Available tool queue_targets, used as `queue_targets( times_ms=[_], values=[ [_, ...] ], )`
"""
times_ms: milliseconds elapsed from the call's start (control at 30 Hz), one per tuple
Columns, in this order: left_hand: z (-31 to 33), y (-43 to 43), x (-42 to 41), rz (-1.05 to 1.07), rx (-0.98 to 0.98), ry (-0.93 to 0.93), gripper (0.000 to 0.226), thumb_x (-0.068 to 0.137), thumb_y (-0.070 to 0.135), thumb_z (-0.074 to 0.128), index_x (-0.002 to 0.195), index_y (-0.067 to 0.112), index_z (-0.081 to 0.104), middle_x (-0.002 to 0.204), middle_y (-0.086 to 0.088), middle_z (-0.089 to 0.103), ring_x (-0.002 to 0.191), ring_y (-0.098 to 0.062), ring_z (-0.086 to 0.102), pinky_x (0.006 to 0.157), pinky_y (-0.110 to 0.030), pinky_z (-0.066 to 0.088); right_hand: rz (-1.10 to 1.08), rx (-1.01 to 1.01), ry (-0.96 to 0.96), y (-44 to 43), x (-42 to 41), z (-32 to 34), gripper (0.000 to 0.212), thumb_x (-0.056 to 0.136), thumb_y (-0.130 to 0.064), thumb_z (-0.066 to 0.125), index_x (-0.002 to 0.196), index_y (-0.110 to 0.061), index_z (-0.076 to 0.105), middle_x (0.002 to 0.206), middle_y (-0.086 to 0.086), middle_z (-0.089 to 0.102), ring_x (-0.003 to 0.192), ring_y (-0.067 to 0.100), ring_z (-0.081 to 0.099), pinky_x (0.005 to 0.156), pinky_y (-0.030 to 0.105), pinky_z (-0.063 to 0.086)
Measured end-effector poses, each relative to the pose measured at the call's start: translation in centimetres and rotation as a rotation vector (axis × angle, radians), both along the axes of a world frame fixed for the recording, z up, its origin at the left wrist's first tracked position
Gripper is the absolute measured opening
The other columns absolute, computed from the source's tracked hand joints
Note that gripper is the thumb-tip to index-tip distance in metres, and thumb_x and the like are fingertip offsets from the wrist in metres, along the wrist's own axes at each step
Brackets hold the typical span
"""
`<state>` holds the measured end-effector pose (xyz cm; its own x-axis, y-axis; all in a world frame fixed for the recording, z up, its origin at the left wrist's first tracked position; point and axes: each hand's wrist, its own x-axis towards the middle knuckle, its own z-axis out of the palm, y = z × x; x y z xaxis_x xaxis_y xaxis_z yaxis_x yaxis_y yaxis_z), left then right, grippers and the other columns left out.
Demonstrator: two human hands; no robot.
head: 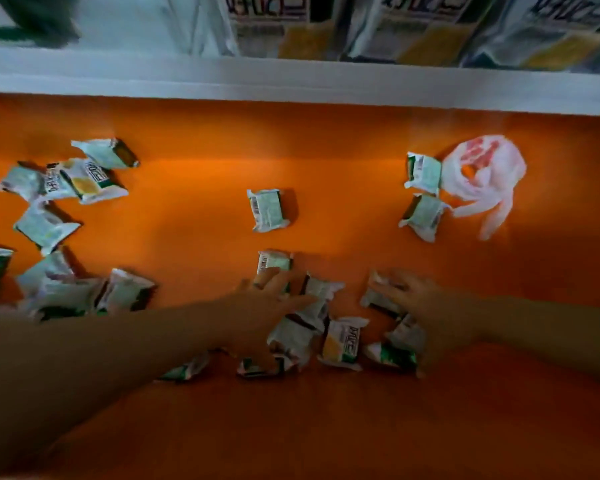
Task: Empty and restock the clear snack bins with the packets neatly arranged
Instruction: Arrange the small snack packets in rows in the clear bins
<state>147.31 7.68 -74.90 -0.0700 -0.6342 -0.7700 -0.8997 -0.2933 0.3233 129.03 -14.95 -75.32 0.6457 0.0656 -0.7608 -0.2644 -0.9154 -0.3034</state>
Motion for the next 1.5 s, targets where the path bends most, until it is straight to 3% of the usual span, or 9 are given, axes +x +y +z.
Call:
queue_targets(
  times_ms=[233,400,600,767,1000,1167,1333,1433,1500],
  values=[
    [-2.2,0.7,-1.2,-0.021,-0.054,-0.09,0.109,0.078,0.046,0.072,0.148,0.042,-0.011,0.156,-0.003,-0.023,0.145,-0.035,-0.014,0.107,-0.056,0.031,0.058,-0.001,-0.088,1.0,-0.7,-1.3,0.109,0.073,-0.058,0.07,0.15,-0.036,-0.003,0.158,0.0,-0.016,0.142,0.026,0.003,0.112,0.043,0.031],
    [-2.7,0.7,1.5,0.112,-0.207,-0.196,0.092,0.083,0.043,0.063,0.151,0.038,0.001,0.158,-0.002,-0.005,0.146,-0.031,0.0,0.093,-0.044,0.049,-0.099,0.024,-0.173,1.6,2.1,-2.0,0.097,0.077,-0.052,0.07,0.151,-0.033,0.011,0.157,-0.003,0.006,0.141,0.025,0.013,0.111,0.04,0.03],
    [-2.9,0.9,5.2,0.471,-0.274,-0.227,0.084,0.081,0.043,0.068,0.149,0.035,0.018,0.157,0.001,0.004,0.144,-0.026,0.003,0.098,-0.05,0.045,-0.507,0.047,-0.365,0.2,6.9,-2.8,0.089,0.074,-0.05,0.075,0.148,-0.034,0.027,0.143,0.005,0.035,0.132,0.024,0.033,0.103,0.036,0.036],
    [-3.0,0.9,6.3,0.624,-0.251,-0.196,0.1,0.072,0.058,0.072,0.151,0.035,0.014,0.157,-0.001,0.006,0.143,-0.032,0.009,0.11,-0.05,0.029,-0.722,0.142,-0.255,-1.2,8.8,-3.5,0.128,0.044,-0.072,0.077,0.149,-0.041,0.012,0.158,0.002,0.018,0.143,0.028,0.022,0.112,0.051,0.031],
    [-3.8,0.5,2.6,0.625,-0.135,-0.007,0.11,0.07,0.044,0.081,0.149,0.042,0.005,0.155,0.0,-0.02,0.145,-0.039,-0.005,0.111,-0.054,0.027,-0.583,0.237,-0.173,2.3,8.7,-3.1,0.126,0.062,-0.031,0.088,0.15,-0.04,-0.001,0.161,0.0,-0.001,0.143,0.028,0.024,0.106,0.045,0.041],
    [-3.9,0.4,3.5,0.729,-0.283,-0.03,0.101,0.075,0.033,0.079,0.149,0.04,0.011,0.15,-0.003,0.008,0.137,-0.034,0.023,0.107,-0.047,0.039,-0.722,0.42,-0.106,3.3,8.5,-3.1,0.109,0.066,-0.024,0.086,0.149,-0.035,0.016,0.152,0.001,0.032,0.128,0.02,0.045,0.096,0.038,0.049],
    [-3.4,1.6,3.6,0.44,-0.063,-0.082,0.124,0.066,0.054,0.079,0.148,0.042,-0.013,0.156,0.002,-0.008,0.142,-0.04,0.005,0.109,-0.055,0.034,-0.788,0.557,-0.041,3.9,8.4,-2.9,0.089,0.073,-0.014,0.08,0.143,-0.029,0.027,0.142,0.002,0.045,0.116,0.015,0.053,0.091,0.037,0.054],
    [-3.0,2.6,2.7,0.296,-0.019,-0.17,0.117,0.08,0.044,0.071,0.145,0.038,-0.025,0.157,-0.003,-0.021,0.143,-0.043,-0.004,0.106,-0.049,0.038,-0.745,0.581,-0.014,3.7,8.6,-2.5,0.094,0.075,-0.011,0.079,0.146,-0.033,0.022,0.147,0.004,0.038,0.117,0.013,0.049,0.086,0.028,0.053],
    [-3.3,2.8,2.5,0.31,-0.113,-0.202,0.108,0.083,0.041,0.068,0.149,0.034,-0.018,0.158,-0.004,-0.01,0.143,-0.042,0.006,0.103,-0.045,0.043,-0.709,0.605,0.012,3.8,8.9,-2.3,0.099,0.075,-0.009,0.079,0.148,-0.034,0.017,0.152,0.005,0.031,0.126,0.017,0.046,0.087,0.025,0.051]
  ],
)
